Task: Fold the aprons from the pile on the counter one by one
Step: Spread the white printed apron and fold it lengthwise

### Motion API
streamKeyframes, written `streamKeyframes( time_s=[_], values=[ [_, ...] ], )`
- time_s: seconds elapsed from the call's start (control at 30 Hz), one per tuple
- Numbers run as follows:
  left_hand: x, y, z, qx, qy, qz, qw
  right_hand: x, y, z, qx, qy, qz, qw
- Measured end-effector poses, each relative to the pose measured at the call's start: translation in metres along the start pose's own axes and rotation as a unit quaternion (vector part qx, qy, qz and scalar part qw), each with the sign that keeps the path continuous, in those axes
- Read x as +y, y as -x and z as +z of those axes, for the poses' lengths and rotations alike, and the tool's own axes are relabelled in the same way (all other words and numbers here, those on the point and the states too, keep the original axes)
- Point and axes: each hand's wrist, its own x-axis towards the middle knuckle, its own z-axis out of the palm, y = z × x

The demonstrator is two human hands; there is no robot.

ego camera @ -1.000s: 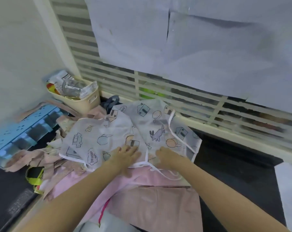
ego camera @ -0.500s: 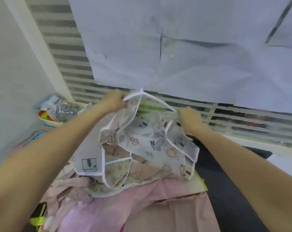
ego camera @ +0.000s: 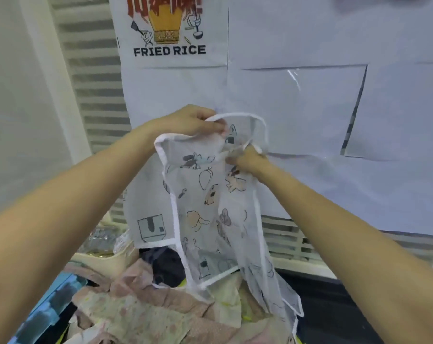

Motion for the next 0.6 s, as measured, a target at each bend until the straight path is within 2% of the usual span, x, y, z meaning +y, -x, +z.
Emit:
streamKeyframes(
  time_s=[0.07,0.13,0.2,0.27,0.3,0.33,0.37,0.4,0.47,0.5,0.53,0.6],
  values=[
    [-0.004,0.008,-0.003,-0.047,0.032,-0.01,0.998,-0.006,-0.007,-0.028,0.085,0.052,-0.034,0.994],
    [-0.011,0.018,-0.004,-0.131,0.124,-0.045,0.983,-0.013,-0.007,-0.069,0.124,-0.047,-0.047,0.99],
    [-0.019,0.023,-0.008,-0.196,0.231,-0.067,0.951,-0.033,0.001,-0.097,0.106,-0.063,-0.061,0.991],
    [-0.029,0.019,-0.013,-0.164,0.282,-0.065,0.943,-0.051,0.016,-0.105,0.058,-0.007,-0.075,0.995],
    [-0.034,0.012,-0.014,-0.112,0.257,-0.058,0.958,-0.057,0.026,-0.107,0.04,0.011,-0.069,0.997],
    [-0.041,0.006,-0.015,-0.055,0.19,-0.057,0.979,-0.058,0.034,-0.105,0.015,0.016,-0.058,0.998],
    [-0.046,0.001,-0.015,-0.028,0.088,-0.06,0.994,-0.058,0.043,-0.104,0.0,0.037,-0.049,0.998],
    [-0.049,-0.005,-0.01,-0.049,-0.008,-0.07,0.996,-0.049,0.048,-0.103,-0.006,0.034,-0.034,0.999],
    [-0.052,-0.009,0.012,-0.173,-0.09,-0.087,0.977,-0.039,0.055,-0.102,-0.007,0.064,-0.035,0.997],
    [-0.049,-0.011,0.032,-0.245,-0.084,-0.078,0.963,-0.031,0.061,-0.104,0.006,0.053,-0.027,0.998],
    [-0.046,-0.011,0.049,-0.283,-0.065,-0.059,0.955,-0.023,0.06,-0.106,0.026,0.026,-0.014,0.999],
    [-0.036,-0.01,0.085,-0.284,-0.003,-0.022,0.958,-0.01,0.063,-0.112,0.057,0.075,0.01,0.996]
  ],
)
